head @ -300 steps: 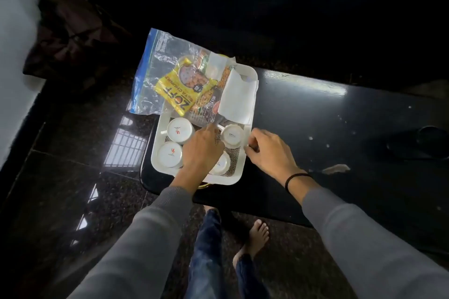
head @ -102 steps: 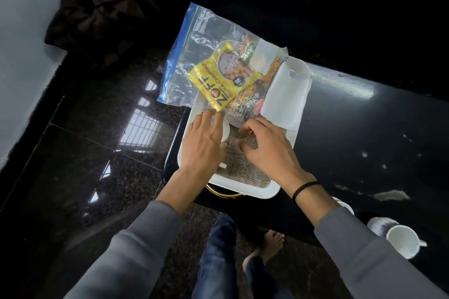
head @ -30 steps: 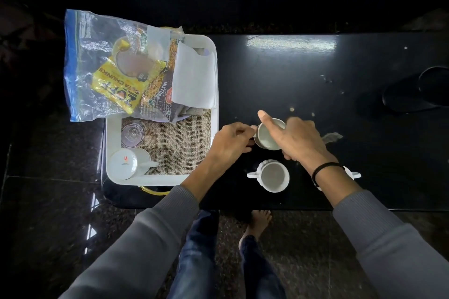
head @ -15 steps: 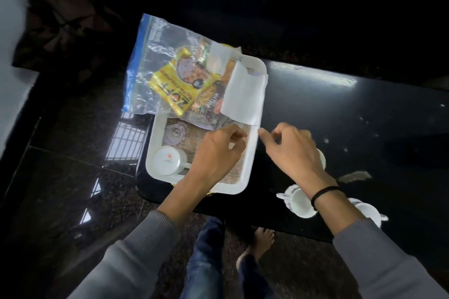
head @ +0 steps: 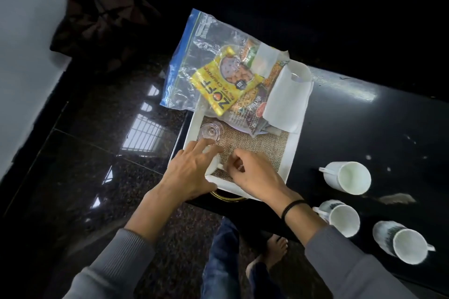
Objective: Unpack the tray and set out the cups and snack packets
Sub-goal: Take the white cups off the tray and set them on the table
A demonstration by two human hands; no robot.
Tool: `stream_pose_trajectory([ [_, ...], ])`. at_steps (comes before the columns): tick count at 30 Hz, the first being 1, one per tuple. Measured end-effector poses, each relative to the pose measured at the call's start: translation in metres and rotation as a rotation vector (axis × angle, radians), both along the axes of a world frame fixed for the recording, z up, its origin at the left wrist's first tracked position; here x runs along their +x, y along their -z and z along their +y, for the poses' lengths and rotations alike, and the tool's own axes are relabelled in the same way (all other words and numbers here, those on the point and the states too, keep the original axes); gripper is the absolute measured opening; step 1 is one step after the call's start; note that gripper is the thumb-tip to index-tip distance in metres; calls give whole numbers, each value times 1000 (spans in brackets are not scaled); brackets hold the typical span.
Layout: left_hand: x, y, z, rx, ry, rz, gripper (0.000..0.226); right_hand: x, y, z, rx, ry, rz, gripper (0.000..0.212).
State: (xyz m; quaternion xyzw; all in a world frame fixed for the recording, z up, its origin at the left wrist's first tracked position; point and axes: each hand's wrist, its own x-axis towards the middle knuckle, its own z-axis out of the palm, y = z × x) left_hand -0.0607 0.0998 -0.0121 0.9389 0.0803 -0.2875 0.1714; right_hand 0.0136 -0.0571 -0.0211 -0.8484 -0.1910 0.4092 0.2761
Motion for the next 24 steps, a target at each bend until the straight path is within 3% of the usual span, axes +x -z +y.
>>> stream_pose_trajectory([
  [6, -6, 7, -2, -17, -73, -224, 57, -1, 3, -11, 0, 58, 42, 15],
  [11, -6, -1, -17, -197, -299, -424, 55, 6, -4, -31, 91, 358, 169, 31],
  [15, 6, -14, -37, -435, -615, -382, 52, 9, -15, -57, 269, 600, 225, 43],
  [19, 28, -29, -76, -608, -719, -381, 52, 15, -25, -90, 412, 757, 289, 32],
  [24, 54, -42, -142, -976, -856, -329, 41, 22, -39, -144, 530, 951, 293, 29],
])
